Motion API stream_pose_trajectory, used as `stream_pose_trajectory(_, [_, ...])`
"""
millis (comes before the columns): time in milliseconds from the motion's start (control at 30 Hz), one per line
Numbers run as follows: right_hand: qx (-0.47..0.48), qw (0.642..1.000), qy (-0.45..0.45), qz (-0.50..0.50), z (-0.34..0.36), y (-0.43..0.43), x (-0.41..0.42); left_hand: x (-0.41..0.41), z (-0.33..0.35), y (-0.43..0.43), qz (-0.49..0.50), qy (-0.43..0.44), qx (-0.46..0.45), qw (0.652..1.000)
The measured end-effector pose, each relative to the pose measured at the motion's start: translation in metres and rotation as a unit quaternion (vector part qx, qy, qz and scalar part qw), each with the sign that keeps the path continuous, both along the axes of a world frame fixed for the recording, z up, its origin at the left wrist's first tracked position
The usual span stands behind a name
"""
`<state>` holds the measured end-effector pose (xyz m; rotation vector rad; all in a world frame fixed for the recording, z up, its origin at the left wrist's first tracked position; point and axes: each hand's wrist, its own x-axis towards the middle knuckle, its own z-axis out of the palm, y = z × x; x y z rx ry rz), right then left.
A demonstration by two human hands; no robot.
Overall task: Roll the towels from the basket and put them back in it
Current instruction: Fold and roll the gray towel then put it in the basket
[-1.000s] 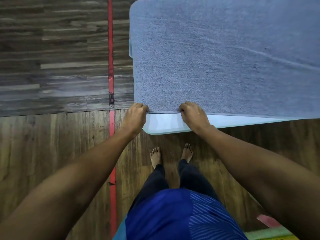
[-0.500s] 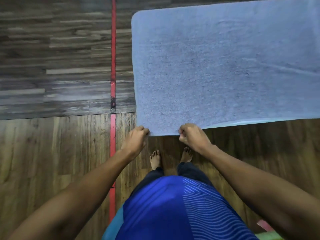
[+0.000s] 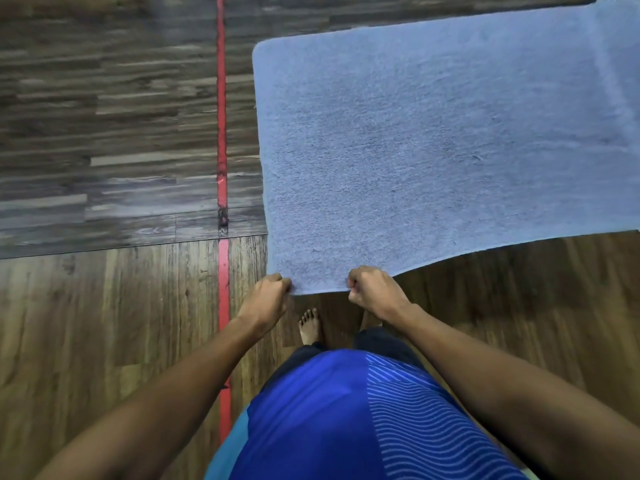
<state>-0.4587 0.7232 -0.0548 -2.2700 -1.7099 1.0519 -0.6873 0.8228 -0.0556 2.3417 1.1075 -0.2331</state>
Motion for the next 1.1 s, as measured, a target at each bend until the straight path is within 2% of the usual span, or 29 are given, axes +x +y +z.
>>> stream_pose_trajectory(100, [0.017, 1.000, 0.016, -0.014, -0.001, -0.002, 0.007, 0.008, 0.003, 0.000, 0.004, -0.023, 0.014, 1.000])
stream_pose_trajectory(233, [0.065, 0.992, 0.018, -0.105, 0.007, -0.011, 0.037, 0.042, 0.011, 0.005, -0.024, -0.063, 0.043, 0.997])
stream_pose_trajectory(467, [0.091, 0.976, -0.037, -0.194, 0.019, -0.044, 0.166, 0.178, 0.020, -0.009, -0.068, -0.118, 0.057, 0.989])
stream_pose_trajectory(600, [0.072, 0.979, -0.085, -0.173, 0.020, -0.060, 0.248, 0.259, 0.018, -0.023, -0.057, -0.112, 0.047, 0.991])
stream_pose_trajectory(767, [0.062, 0.988, -0.107, -0.093, 0.015, -0.075, 0.319, 0.322, 0.009, -0.045, -0.060, -0.069, 0.035, 0.995])
stream_pose_trajectory(933, [0.072, 0.995, -0.062, -0.017, 0.009, -0.080, 0.345, 0.335, -0.001, -0.067, -0.047, -0.030, 0.063, 0.996])
stream_pose_trajectory(1100, [0.072, 0.996, -0.052, -0.020, 0.004, -0.086, 0.348, 0.337, 0.001, -0.080, -0.037, -0.036, 0.072, 0.996])
